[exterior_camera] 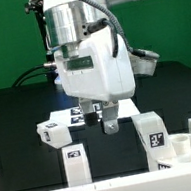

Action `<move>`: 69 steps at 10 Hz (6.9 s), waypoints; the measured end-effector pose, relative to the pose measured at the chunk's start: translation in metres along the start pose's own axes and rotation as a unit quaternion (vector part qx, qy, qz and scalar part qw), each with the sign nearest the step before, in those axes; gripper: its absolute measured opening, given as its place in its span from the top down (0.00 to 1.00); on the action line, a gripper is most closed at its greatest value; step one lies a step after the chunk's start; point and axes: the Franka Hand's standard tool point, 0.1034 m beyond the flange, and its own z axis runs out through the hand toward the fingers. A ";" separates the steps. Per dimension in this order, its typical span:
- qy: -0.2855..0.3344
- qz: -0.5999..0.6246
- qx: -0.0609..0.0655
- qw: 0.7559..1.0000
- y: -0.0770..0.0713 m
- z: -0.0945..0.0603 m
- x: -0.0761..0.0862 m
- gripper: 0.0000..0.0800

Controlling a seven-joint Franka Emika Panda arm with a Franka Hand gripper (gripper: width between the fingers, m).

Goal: Assemble stool

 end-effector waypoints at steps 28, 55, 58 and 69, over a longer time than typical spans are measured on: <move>0.043 -0.748 -0.045 0.661 0.022 0.028 0.021 0.19; -0.339 -0.477 -0.359 0.728 0.049 0.001 0.038 0.19; -0.343 -0.443 -0.345 0.753 0.051 -0.002 0.051 0.19; -0.301 -0.447 -0.328 0.776 0.069 0.058 0.032 0.22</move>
Offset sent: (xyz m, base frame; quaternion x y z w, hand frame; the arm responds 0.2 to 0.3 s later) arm 0.0076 0.0165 -0.0160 0.0642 -0.0931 0.0063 0.9936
